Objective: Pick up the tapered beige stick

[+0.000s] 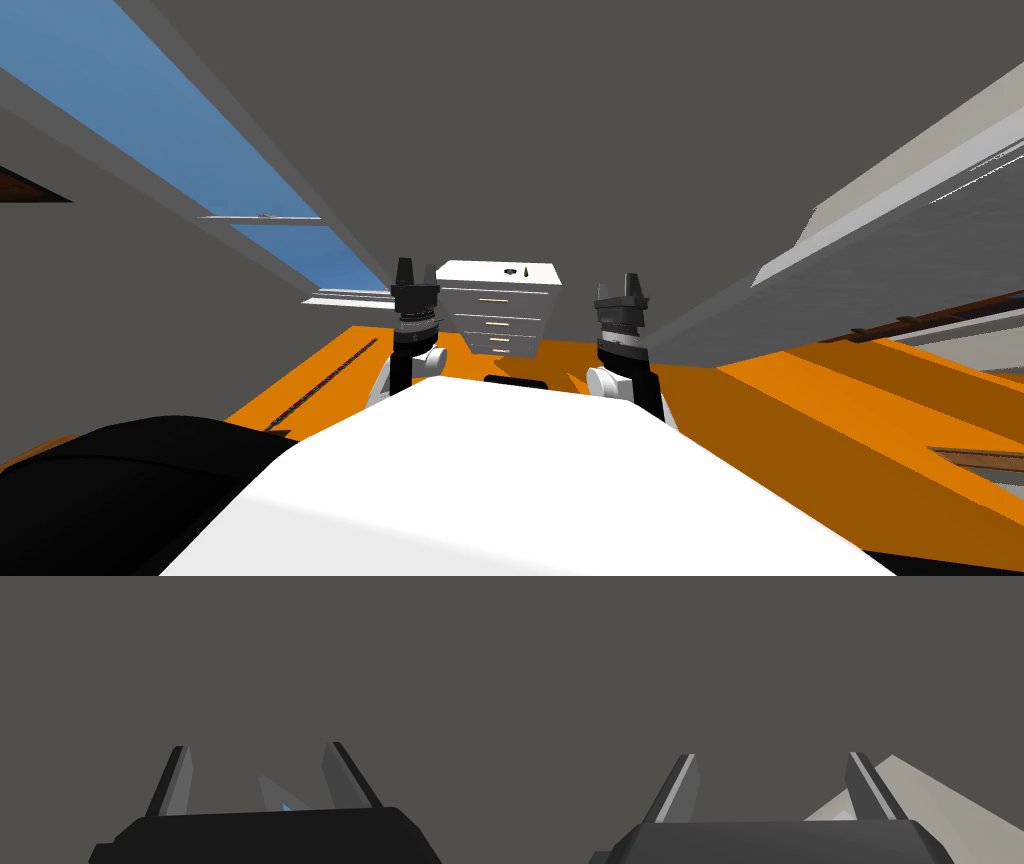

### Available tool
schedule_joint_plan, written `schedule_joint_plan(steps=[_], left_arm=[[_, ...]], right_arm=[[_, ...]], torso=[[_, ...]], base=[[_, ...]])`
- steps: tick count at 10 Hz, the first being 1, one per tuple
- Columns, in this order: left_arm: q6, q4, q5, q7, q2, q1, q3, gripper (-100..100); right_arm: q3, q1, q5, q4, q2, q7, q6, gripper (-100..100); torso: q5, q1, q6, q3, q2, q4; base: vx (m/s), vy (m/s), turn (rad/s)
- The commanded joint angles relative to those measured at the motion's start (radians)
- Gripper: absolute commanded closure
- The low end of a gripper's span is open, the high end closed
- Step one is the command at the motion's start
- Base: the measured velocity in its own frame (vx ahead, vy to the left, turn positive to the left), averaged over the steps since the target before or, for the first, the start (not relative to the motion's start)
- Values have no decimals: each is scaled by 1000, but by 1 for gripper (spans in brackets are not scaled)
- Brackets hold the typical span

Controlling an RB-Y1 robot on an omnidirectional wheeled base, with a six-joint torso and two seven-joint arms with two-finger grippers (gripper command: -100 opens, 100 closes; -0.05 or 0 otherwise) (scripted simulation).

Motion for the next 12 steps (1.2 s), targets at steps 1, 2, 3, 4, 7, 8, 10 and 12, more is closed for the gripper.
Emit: schedule_joint_plan(steps=[1,2,3,4,7,8,10,12], left_arm=[[0,0,0,0,0,0,0,0],[0,0,0,0,0,0,0,0],[0,0,0,0,0,0,0,0],[0,0,0,0,0,0,0,0],[0,0,0,0,0,0,0,0],[0,0,0,0,0,0,0,0],[0,0,0,0,0,0,0,0],[0,0,0,0,0,0,0,0]], right_arm=[[-4,0,2,2,-34,-2,-2,-100],[-8,0,3,4,-66,-4,-3,-100],[-13,1,5,7,-97,-7,-5,-100],[-13,1,5,7,-105,-7,-5,-100],[-26,2,5,12,-206,-15,-8,-100],[-33,3,5,16,-235,-20,-9,-100],[-41,5,2,19,-296,-26,-10,-100],[-49,6,-1,23,-357,-31,-10,-100]], torso=[[0,0,0,0,0,0],[0,0,0,0,0,0],[0,-1,0,0,0,0],[0,-1,0,0,1,0],[0,0,0,0,0,0],[0,0,0,0,0,0],[0,0,0,0,0,0],[0,0,0,0,0,0]], base=[[0,0,0],[-7,-2,-10],[-11,-2,-12],[-8,-2,-5],[-4,1,-9],[-5,3,-10],[-2,3,-5],[-2,8,-7]])
